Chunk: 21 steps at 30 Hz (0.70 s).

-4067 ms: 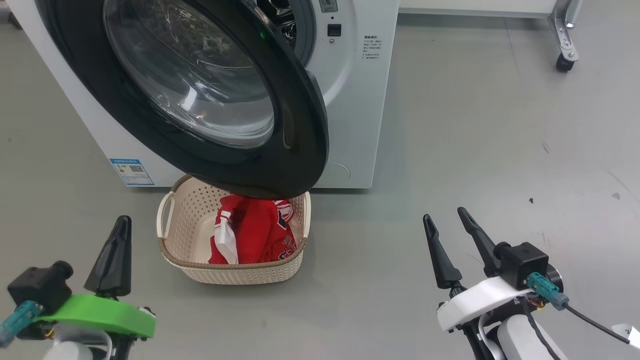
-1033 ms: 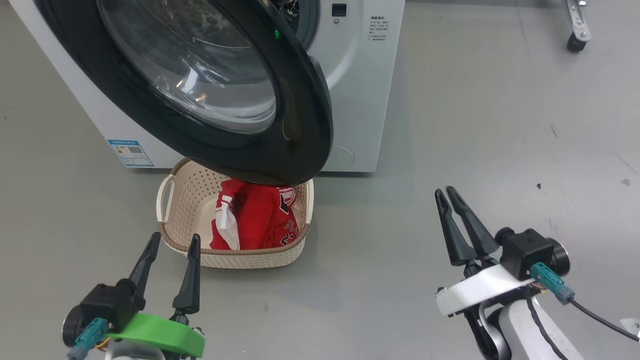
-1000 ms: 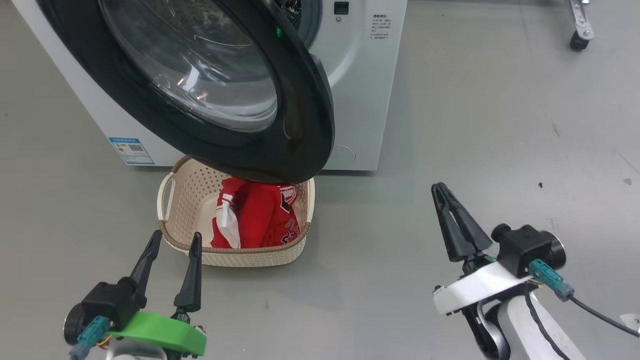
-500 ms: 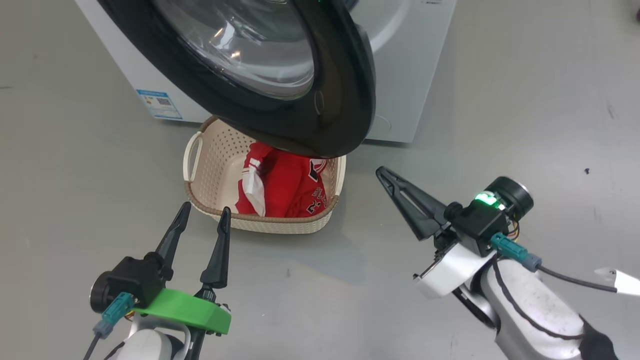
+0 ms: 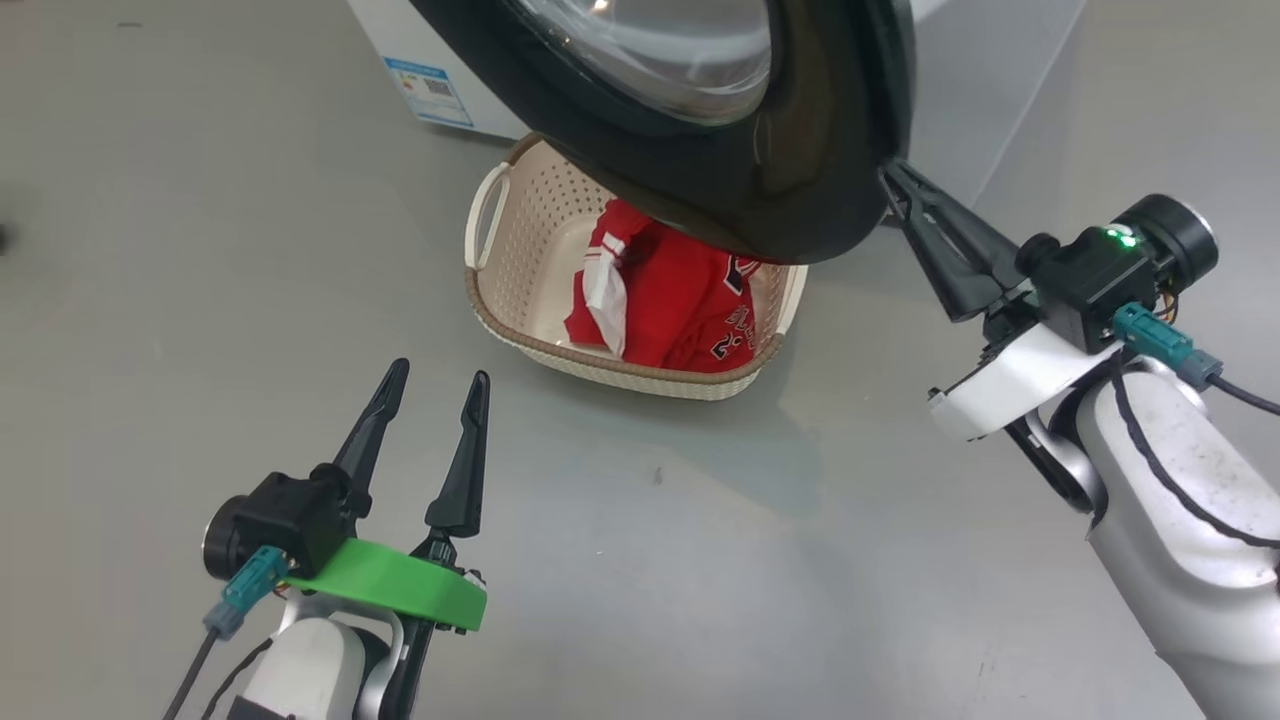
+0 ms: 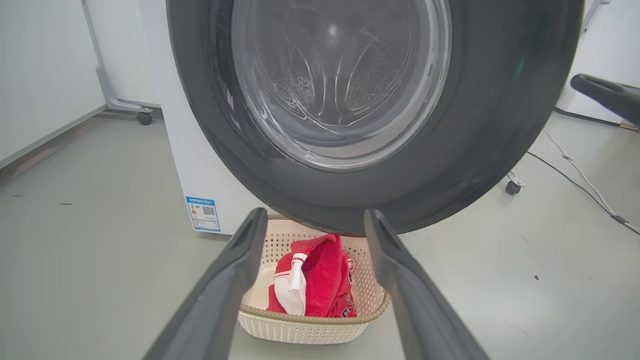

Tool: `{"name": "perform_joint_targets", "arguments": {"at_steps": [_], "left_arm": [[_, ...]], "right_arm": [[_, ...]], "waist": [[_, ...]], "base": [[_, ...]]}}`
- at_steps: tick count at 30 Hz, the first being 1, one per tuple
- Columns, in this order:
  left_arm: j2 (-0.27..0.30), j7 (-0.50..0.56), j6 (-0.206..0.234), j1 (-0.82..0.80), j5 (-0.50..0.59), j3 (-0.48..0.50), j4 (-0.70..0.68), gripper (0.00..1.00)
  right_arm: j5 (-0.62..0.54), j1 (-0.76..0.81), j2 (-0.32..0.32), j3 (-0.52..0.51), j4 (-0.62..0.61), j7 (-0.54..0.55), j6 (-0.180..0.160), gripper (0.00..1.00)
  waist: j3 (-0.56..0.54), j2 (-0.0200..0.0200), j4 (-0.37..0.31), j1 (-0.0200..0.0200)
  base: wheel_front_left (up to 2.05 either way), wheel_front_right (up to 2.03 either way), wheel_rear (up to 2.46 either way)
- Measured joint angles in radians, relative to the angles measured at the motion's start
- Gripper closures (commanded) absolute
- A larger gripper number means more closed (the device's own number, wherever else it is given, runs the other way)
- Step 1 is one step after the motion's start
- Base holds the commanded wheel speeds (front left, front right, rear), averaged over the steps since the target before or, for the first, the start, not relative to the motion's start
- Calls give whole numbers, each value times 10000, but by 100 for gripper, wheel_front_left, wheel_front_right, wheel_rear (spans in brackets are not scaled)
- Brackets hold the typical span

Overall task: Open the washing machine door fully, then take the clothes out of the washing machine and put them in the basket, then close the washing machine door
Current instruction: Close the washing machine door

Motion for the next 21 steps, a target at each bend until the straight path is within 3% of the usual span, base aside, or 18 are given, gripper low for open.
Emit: {"name": "perform_joint_targets", "arguments": {"at_steps": [9, 21], "left_arm": [[-56, 0, -2, -264, -23, 167, 10, 0], [-115, 0, -8, -500, -127, 265, -23, 0]], "right_arm": [[259, -629, -199, 58, 351, -4, 31, 100], [700, -1421, -629, -190, 754, 12, 86, 100]], "waist": [[666, 0, 704, 0], [1301, 0, 875, 0]], "base": [[0, 0, 0], [0, 0, 0]]}}
